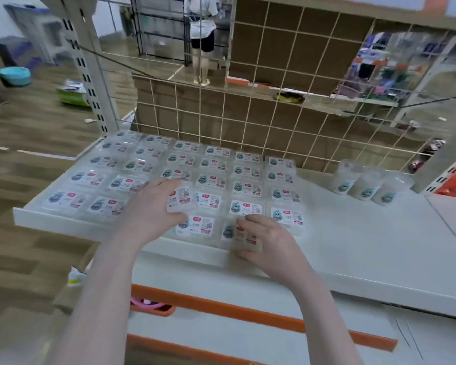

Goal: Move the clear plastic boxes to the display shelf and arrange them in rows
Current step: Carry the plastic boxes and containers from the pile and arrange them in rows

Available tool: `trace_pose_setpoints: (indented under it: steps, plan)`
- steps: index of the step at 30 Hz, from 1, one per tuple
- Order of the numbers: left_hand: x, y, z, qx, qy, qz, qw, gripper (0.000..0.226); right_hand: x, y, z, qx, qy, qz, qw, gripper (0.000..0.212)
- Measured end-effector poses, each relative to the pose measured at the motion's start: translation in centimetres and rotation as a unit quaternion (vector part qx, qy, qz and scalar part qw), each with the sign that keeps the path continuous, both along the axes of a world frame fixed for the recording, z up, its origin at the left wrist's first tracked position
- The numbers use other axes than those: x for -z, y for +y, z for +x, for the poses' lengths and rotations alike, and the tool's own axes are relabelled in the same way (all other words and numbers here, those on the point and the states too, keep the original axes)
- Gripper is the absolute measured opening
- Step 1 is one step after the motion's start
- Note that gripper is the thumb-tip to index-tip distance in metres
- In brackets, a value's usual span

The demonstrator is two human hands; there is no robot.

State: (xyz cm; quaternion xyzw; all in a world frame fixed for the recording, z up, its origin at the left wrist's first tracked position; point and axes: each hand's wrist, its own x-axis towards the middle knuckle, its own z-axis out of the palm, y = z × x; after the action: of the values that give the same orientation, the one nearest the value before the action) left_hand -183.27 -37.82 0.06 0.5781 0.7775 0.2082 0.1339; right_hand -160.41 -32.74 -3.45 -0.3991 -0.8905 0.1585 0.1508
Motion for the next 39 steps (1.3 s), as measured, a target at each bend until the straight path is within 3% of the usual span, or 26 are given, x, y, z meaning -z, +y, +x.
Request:
trace_pose_setpoints:
  steps: [7, 18, 21, 25, 30, 39]
  plan:
    - [0.3, 0.7, -1.0, 0.035, 0.018, -0.001, 0.999, 0.076, 2.0, -0.7, 0.3, 0.077, 0.061, 0.019, 0.995, 0.029]
    - [0.9, -0.2, -0.6, 0.082, 0.008, 0.009, 0.997, 0.074, 3.7, -1.7, -0.4, 0.159, 0.176, -0.012, 0.971, 0.023]
    - [0.7, -0.6, -0.1, 0.096, 0.007, 0.014, 0.995, 0.073, 4.0, -1.8, -0.3, 0.149, 0.176, 0.011, 0.973, 0.023]
    - [0.0, -1.0, 0.9, 0.101, 0.021, 0.011, 0.995, 0.073, 3.9, -1.3, 0.3, 0.149, 0.199, 0.108, 0.963, 0.016]
    - [-1.0, -0.2, 3.4, 0.097, 0.044, 0.003, 0.994, 0.073, 3.5, 0.4, 3.8, 0.176, 0.168, 0.175, 0.954, 0.018]
    - [-2.0, 2.5, 12.9, 0.144, 0.077, -0.009, 0.987, 0.071, 3.6, 4.4, 13.0, 0.253, 0.125, 0.197, 0.939, 0.019]
